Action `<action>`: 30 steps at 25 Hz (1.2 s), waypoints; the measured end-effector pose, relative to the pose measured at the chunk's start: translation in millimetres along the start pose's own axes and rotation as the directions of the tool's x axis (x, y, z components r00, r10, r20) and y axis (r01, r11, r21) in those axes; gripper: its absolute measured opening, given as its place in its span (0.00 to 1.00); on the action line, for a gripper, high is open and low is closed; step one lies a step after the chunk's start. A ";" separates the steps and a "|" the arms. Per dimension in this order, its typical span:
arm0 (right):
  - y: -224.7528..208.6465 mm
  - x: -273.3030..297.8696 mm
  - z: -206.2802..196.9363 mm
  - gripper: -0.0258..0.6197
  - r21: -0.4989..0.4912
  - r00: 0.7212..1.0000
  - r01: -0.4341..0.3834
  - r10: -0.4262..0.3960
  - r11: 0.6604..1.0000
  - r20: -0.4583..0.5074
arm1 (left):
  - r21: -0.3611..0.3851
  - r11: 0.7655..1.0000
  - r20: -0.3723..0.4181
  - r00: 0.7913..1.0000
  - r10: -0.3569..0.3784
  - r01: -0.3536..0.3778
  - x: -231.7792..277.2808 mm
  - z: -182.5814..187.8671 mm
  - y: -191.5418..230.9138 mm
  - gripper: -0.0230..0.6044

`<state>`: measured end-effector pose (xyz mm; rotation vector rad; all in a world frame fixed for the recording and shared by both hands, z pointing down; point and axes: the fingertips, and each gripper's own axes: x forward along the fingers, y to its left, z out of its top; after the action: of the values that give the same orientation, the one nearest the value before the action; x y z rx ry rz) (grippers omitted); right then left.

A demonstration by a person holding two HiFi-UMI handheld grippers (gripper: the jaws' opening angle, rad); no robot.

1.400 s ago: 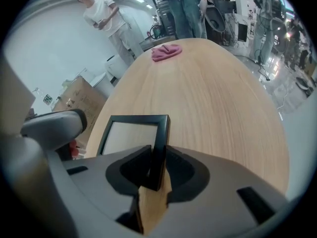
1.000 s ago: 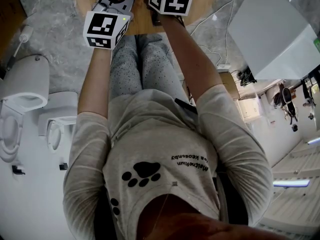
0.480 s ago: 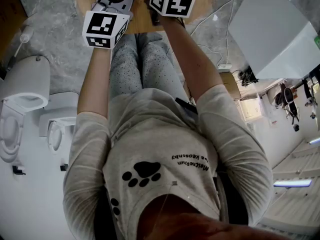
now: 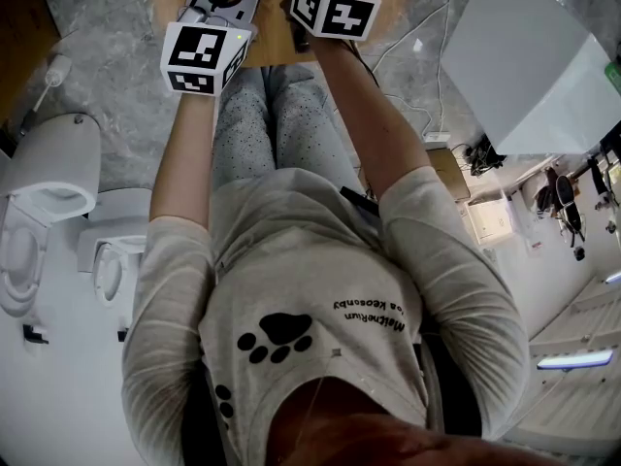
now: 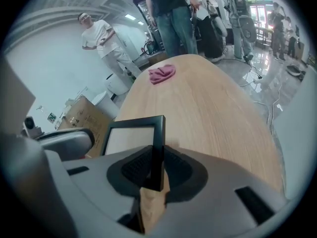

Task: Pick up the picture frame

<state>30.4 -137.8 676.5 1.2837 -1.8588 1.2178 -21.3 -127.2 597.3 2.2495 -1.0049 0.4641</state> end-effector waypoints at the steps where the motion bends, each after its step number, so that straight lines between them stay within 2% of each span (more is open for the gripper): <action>1: 0.7 -3.5 2.2 0.16 -0.001 1.000 0.000 0.000 1.000 0.007 | 0.004 1.000 0.003 1.000 0.001 -0.001 -1.5 2.5 -1.3 0.05; 14: 9.3 -59.5 32.2 0.16 -0.017 0.994 0.014 -0.012 1.000 0.106 | 0.055 0.998 0.041 0.999 0.006 -0.008 -25.8 35.8 -26.8 0.05; 30: 28.4 -138.9 67.9 0.16 -0.012 0.971 0.042 -0.038 0.999 0.237 | 0.127 0.992 0.084 0.996 -0.010 -0.001 -68.1 88.3 -61.7 0.05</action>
<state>59.6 -138.9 522.1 1.5051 -1.9923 1.0636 -13.1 -117.4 470.5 2.4019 -1.0389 0.4462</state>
